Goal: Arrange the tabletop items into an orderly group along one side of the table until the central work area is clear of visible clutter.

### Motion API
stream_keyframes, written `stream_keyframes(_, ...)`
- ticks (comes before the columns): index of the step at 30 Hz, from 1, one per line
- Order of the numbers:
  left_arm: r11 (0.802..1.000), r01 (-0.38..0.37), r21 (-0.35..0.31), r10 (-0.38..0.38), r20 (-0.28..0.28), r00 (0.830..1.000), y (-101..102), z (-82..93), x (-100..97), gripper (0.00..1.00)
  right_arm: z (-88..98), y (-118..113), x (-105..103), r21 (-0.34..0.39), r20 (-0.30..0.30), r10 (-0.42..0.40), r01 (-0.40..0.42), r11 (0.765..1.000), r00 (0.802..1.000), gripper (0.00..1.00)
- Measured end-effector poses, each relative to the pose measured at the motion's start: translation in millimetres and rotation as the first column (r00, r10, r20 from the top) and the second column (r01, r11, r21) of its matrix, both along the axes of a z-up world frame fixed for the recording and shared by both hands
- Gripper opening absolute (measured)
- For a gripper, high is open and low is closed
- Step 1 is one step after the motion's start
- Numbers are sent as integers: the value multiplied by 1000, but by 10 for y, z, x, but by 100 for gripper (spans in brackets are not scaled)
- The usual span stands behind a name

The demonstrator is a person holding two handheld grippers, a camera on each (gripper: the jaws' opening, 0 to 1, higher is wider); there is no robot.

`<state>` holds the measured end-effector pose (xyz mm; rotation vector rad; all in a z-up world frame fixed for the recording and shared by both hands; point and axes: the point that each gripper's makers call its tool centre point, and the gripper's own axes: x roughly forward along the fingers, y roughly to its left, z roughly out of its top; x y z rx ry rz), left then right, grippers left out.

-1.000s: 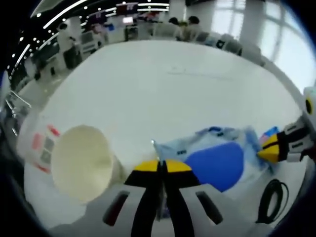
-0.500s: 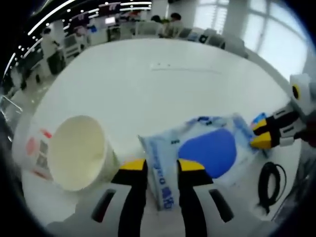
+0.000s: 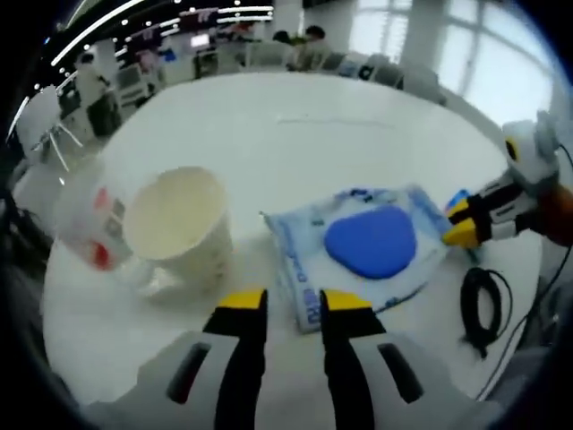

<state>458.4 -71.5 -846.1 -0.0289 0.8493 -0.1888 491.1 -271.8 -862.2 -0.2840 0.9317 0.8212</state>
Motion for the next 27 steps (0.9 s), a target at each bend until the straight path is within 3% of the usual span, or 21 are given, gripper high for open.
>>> stream_keyframes(4, 997, -51, -61, 50, -21, 999, 5, -76, -82, 18, -3, -12, -6, 10, -5, -19, 19, 1000, 1000, 11)
stream_keyframes(7, 985, -96, -146, 91, -40, 995, -55, -119, -109, 8, -7, -15, -6, 17, -9, -31, 31, 999, 999, 10)
stream_keyframes(16, 966, -181, -185, 173, -56, 983, -32, -179, -110, 4, -4, -3, -7, 25, -13, -36, 36, 999, 999, 8)
stream_keyframes(27, 943, -250, -221, 248, -40, 968, 53, -105, 3, 0, 30, 76, 48, 41, 2, -40, 40, 998, 999, 4)
